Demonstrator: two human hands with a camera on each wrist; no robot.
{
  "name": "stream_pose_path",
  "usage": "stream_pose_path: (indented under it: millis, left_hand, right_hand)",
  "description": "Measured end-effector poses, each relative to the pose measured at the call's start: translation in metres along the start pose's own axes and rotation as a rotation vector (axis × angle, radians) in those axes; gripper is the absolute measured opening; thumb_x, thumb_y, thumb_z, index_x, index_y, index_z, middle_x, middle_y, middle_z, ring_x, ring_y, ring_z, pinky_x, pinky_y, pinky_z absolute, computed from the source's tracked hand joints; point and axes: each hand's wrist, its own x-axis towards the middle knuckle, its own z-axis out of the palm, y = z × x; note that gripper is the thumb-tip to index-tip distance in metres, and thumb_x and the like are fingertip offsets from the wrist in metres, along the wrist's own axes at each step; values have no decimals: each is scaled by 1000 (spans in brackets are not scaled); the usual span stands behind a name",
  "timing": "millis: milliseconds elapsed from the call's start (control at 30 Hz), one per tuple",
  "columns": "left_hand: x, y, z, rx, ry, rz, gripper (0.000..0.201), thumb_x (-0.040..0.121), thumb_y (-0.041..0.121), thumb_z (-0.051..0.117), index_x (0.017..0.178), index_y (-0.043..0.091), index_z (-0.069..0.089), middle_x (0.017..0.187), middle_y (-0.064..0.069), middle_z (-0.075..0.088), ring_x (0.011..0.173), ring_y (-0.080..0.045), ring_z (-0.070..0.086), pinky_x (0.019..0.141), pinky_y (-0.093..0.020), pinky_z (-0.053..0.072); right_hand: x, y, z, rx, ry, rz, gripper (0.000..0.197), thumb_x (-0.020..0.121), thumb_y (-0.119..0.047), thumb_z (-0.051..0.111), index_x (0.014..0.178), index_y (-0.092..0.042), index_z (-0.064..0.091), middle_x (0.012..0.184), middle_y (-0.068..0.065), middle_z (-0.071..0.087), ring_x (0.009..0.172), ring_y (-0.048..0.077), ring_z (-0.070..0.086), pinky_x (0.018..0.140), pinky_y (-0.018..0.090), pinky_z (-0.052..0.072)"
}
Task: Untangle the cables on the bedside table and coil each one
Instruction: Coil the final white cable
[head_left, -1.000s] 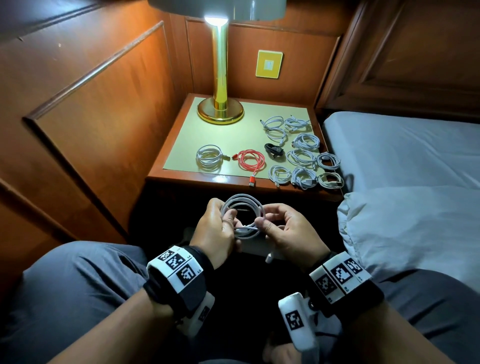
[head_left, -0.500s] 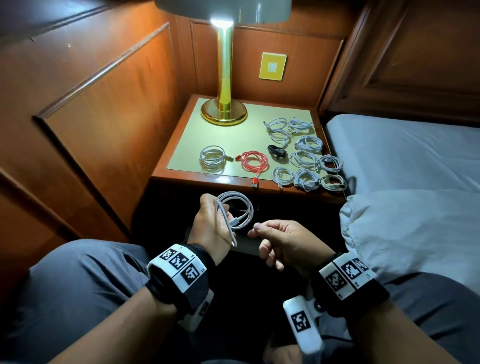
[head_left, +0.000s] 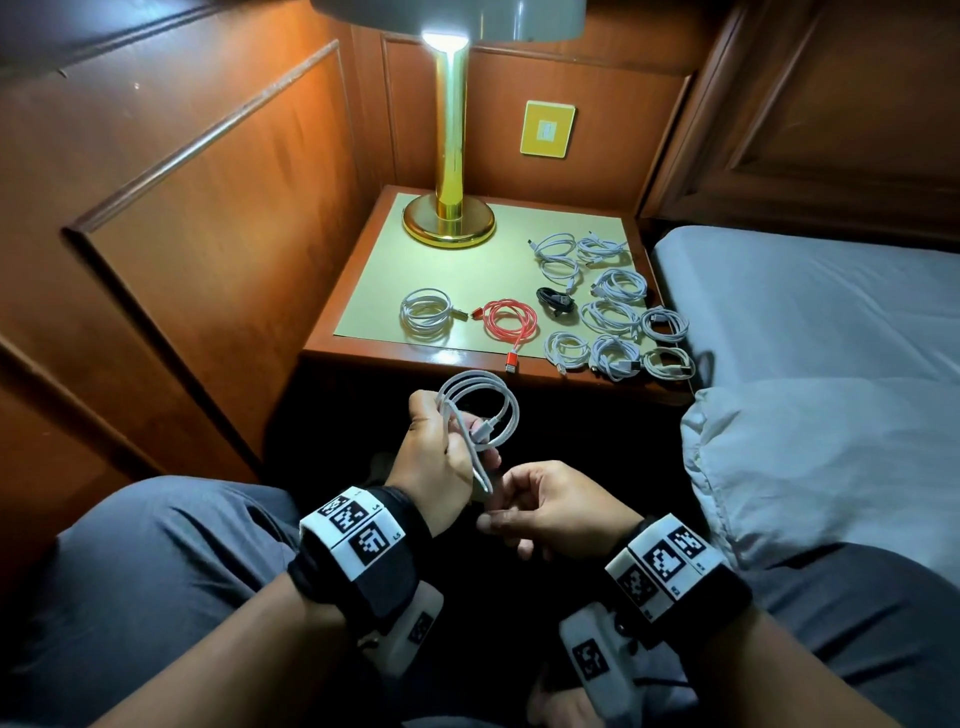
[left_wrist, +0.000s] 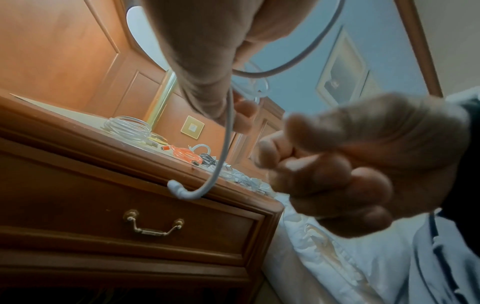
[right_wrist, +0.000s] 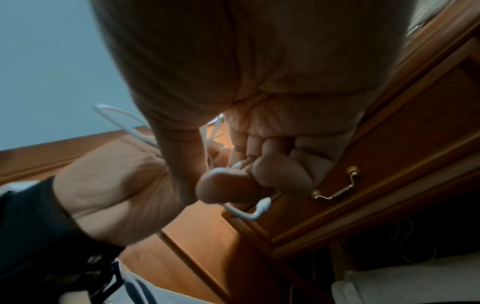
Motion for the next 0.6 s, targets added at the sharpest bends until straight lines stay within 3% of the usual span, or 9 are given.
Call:
stream_pose_path:
  millis: [100,200,300,400,500,600]
  left_hand:
    - [2,3,7,-113,62,83,6,104,5,40,100,7,37,90,-9,54,80,-19,59,68,-24,57]
    - [5,3,7,-266,53,106,10,102,7,44,107,-1,39,87,-9,59,76,-17,65,76,-34,58]
    - [2,5,5,-379,43,99,7,100,7,46,101,1,42,83,-6,61,73,-10,67,78,-34,58]
    - [2,7,5,-405,58,94,8,93,12,50,93,7,43,83,-7,61,73,-10,68,80,-34,60]
    - [3,5,3,-386,61,105,10,87,14,49,92,9,43,81,-4,64,75,-15,67,79,-37,59]
    - [1,6,3,-272,79,128,9,84,19,46,90,11,46,83,-5,65,74,-18,64,76,-43,55]
  right_hand:
    - [0,3,4,12,-22,32,19,83,-26,81,93,-14,69,66,3,65,51,12,59,43,19,41]
    - [-1,2,10,11,-76,28,29,87,-26,78,112,-19,65,70,2,67,53,10,58,45,18,42]
    - [-3,-2,15,67,-136,3,25,91,-26,73,114,-25,64,69,2,68,51,10,55,45,20,43]
    - [-1,-4,16,159,-67,-10,23,95,-22,67,115,-12,65,63,4,64,47,12,52,42,20,40]
    - [3,-8,13,407,-27,37,26,100,-16,56,121,-3,63,65,8,59,43,11,51,37,19,36]
    - [5,-12,3,696,9,69,30,98,-11,46,123,-4,62,71,1,54,47,7,46,41,18,30]
